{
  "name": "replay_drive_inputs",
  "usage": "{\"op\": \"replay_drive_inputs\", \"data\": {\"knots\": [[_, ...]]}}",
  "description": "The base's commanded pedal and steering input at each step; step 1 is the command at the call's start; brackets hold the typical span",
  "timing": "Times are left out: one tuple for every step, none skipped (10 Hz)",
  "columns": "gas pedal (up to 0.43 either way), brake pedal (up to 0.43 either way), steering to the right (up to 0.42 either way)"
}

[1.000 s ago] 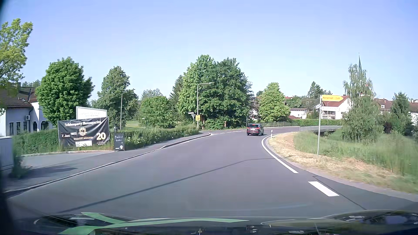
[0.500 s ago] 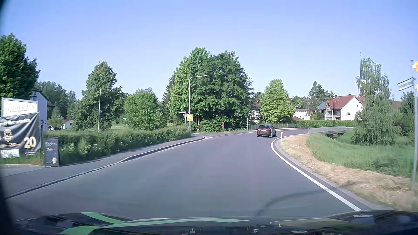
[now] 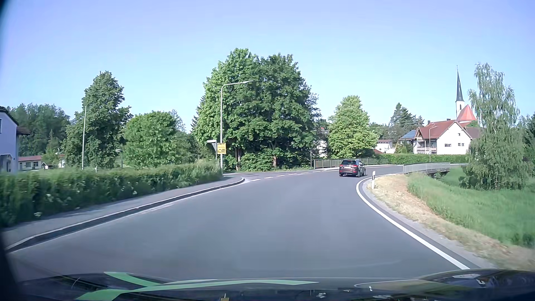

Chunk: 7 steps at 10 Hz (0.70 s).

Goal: Follow the waypoints while adhering to traffic rules and regulations

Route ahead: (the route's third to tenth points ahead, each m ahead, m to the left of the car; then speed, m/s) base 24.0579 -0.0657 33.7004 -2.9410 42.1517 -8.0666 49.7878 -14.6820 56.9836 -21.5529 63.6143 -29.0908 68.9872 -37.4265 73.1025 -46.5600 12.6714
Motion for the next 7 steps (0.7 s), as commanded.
{"op": "replay_drive_inputs", "data": {"knots": [[0.000, 0.250, 0.032], [0.000, 0.250, 0.039], [0.000, 0.250, 0.042], [0.000, 0.250, 0.043], [0.000, 0.244, 0.044], [0.000, 0.226, 0.045], [0.000, 0.201, 0.049]]}}
